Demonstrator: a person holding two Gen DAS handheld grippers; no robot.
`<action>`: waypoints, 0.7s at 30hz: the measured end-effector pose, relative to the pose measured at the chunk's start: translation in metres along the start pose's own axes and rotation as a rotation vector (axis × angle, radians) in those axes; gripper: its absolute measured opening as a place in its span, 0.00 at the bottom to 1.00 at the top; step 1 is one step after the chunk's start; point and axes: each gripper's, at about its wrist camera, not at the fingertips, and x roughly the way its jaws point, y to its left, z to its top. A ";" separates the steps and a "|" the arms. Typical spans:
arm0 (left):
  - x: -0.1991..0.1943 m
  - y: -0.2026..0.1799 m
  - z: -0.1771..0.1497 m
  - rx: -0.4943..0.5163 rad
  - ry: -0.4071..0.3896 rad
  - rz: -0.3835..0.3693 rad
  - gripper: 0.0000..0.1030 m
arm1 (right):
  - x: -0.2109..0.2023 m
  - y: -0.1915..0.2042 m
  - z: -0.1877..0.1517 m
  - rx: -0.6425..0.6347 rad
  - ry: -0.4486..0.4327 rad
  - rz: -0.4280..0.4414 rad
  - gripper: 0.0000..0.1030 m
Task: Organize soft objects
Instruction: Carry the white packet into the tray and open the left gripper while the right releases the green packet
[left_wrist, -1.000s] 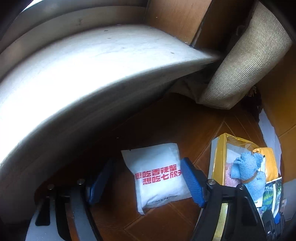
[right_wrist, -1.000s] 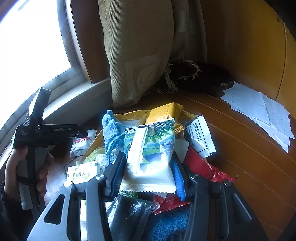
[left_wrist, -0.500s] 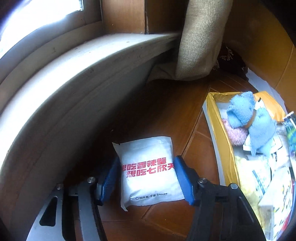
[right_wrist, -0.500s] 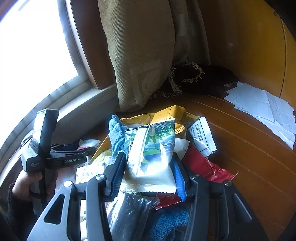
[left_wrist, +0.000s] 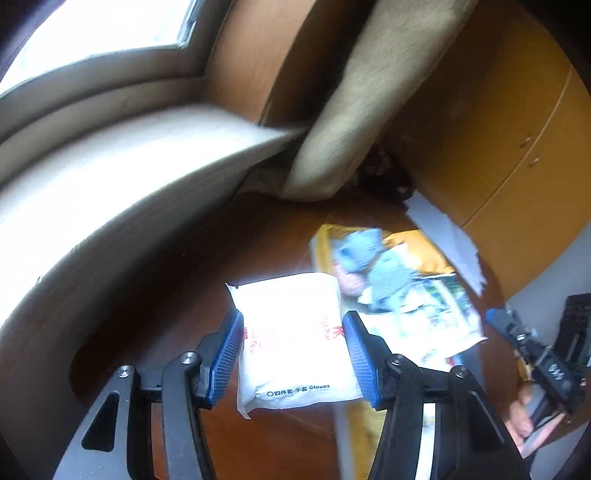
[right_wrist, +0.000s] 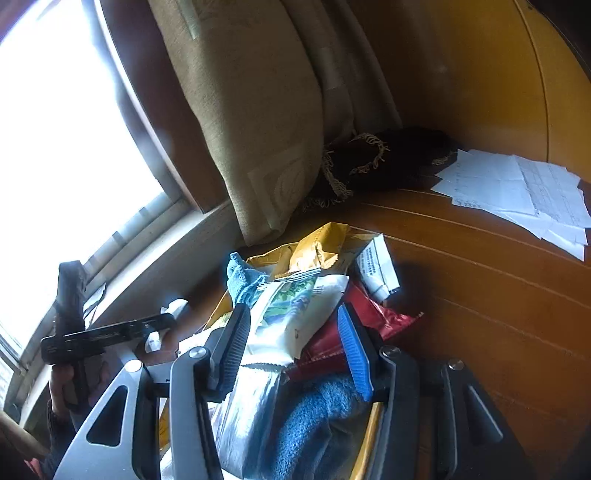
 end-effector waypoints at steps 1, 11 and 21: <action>-0.006 -0.011 0.002 0.006 -0.021 -0.036 0.58 | -0.005 -0.003 -0.002 0.020 -0.010 -0.002 0.47; 0.050 -0.103 0.036 0.197 0.048 -0.107 0.59 | -0.032 -0.009 -0.026 0.120 -0.053 -0.022 0.47; 0.062 -0.091 0.023 0.114 0.048 -0.243 0.92 | -0.020 -0.016 -0.029 0.150 -0.049 0.011 0.47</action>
